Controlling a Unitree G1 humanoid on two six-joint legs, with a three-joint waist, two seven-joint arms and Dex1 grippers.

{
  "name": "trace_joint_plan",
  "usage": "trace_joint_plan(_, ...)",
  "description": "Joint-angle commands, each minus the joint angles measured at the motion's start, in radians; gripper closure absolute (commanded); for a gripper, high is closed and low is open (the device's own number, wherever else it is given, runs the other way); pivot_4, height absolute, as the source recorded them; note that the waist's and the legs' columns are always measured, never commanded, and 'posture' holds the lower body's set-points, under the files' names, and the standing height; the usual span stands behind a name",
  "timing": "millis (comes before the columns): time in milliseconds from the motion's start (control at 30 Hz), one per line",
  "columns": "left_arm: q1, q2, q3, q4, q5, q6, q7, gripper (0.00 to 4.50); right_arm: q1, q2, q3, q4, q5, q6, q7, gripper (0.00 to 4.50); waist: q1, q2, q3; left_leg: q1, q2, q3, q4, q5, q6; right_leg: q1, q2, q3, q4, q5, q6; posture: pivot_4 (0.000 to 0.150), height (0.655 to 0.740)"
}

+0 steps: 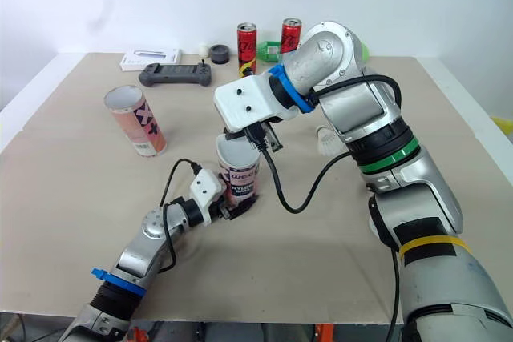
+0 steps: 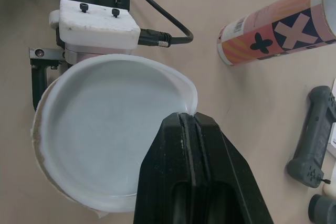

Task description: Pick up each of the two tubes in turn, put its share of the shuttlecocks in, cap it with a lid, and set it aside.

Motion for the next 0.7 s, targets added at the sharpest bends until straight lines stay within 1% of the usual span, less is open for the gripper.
trace_joint_plan(33, 0.018, -0.002, -0.019, 0.04, 0.016, 0.035, 0.006, 0.52, 0.033, -0.013, 0.05, -0.017, 0.001, 0.002, 0.067, 4.45, 0.0, 0.0, 0.0, 0.0, 0.0, 0.0, 0.0, 0.0, 0.0, 0.0, 0.0, 0.0, 0.0, 0.0, 0.0, 0.15, 0.74)
trace_joint_plan(400, 0.019, -0.003, -0.019, 0.038, 0.017, 0.034, 0.005, 0.52, 0.043, -0.008, 0.058, -0.004, -0.003, -0.017, 0.063, 4.45, 0.001, 0.0, 0.0, 0.0, 0.0, 0.0, 0.0, 0.0, -0.001, 0.001, 0.0, 0.0, 0.0, -0.001, 0.0, 0.15, 0.74)
trace_joint_plan(700, 0.018, -0.003, -0.017, 0.04, 0.017, 0.034, 0.003, 0.52, -0.06, 0.024, -0.031, 0.014, 0.046, 0.006, 0.035, 4.45, 0.001, 0.0, 0.0, 0.0, 0.0, 0.0, 0.0, 0.0, -0.001, 0.0, -0.001, 0.0, 0.0, -0.001, 0.0, 0.15, 0.74)
